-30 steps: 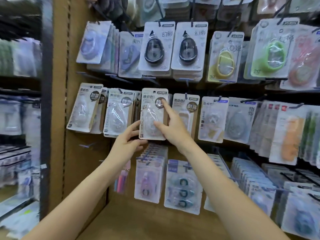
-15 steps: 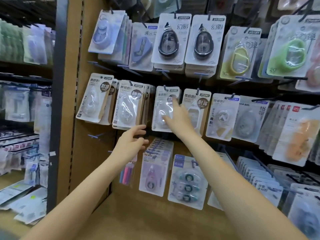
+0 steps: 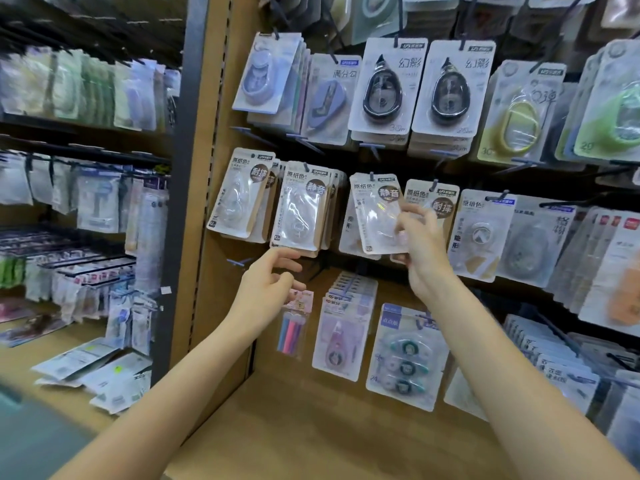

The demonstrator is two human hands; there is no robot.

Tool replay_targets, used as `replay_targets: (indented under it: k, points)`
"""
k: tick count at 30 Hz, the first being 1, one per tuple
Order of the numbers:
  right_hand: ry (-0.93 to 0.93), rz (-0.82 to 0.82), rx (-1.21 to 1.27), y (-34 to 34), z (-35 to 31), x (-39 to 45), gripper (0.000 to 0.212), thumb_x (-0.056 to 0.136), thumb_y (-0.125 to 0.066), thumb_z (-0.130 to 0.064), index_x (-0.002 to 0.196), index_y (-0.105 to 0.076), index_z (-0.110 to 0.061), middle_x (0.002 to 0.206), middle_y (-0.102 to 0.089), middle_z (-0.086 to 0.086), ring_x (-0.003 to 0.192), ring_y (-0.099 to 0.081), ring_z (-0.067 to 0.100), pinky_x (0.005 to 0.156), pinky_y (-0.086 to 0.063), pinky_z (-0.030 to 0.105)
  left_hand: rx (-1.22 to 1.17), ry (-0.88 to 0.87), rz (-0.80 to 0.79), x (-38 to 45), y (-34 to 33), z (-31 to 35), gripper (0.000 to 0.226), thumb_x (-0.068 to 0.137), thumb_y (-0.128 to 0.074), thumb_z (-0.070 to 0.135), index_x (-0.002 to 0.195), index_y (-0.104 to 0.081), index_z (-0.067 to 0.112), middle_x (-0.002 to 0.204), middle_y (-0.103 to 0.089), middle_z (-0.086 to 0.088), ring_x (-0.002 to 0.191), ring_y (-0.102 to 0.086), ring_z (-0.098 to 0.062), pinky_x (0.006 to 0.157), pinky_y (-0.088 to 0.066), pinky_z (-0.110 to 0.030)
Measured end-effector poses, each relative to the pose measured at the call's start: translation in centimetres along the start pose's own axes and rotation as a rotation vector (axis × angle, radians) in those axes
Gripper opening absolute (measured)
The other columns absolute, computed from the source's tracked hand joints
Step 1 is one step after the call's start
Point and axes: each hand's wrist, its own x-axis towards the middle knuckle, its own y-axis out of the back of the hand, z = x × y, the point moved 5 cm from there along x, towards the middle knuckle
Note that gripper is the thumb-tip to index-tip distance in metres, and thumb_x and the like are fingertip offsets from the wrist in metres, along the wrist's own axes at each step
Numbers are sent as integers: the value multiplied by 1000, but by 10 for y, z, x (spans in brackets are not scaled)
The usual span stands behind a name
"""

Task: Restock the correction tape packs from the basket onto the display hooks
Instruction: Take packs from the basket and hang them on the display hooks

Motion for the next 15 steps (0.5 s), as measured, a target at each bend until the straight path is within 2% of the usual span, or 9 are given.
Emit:
replay_targets:
  k: [2,4,6,7,10,12,15]
  points:
    - [16,16,-15,6,-15,-1,26,85,-50,-5,104,-52,-23,96,-58,-3,81,-59,16,55,-44,25,8,7,34,1,4,-1,33,91,-40,-4,113,-54,16,106,-61,-3,84,-63,-10,74,-56,-26]
    - [32,-13,-39,7,-28,-2,21,86,-48,-6,98,-54,-23,94,-58,-2,76,-57,14,48,-42,21,47,-2,67,3,7,-2,34,91,-42,-2,117,-53,17,113,-59,-1,98,-58,-9,88,-52,-32]
    - [27,-93,-34,4,-33,-5,23,87,-45,-6,98,-58,-22,93,-58,-1,72,-54,12,41,-37,17,105,-15,73,6,9,-1,39,92,-42,-1,126,-50,16,124,-54,0,114,-49,-8,99,-41,-26]
    - [29,-134,-50,1,-31,-6,25,87,-45,-6,99,-60,-21,96,-57,-1,74,-54,12,43,-38,18,137,-17,65,8,9,-1,41,92,-42,0,131,-48,15,128,-51,0,120,-45,-8,98,-35,-21]
    - [74,-237,-175,-17,-20,-14,33,87,-48,-6,112,-61,-23,112,-57,-3,83,-56,12,55,-43,22,184,-2,28,16,9,-3,46,93,-41,1,138,-42,14,140,-45,-1,131,-37,-11,96,-27,-17]
    - [113,-293,-207,-38,-11,-15,40,89,-48,-5,125,-55,-23,121,-56,-8,86,-59,8,54,-46,18,189,14,17,19,12,-6,47,94,-41,2,140,-39,14,142,-43,-2,133,-36,-12,98,-26,-18]
    - [111,-349,-196,-73,-3,-11,47,94,-47,-10,138,-42,-24,122,-55,-8,88,-63,6,60,-52,19,217,23,40,19,25,-14,48,94,-42,4,140,-39,18,142,-43,-2,133,-37,-14,100,-28,-22]
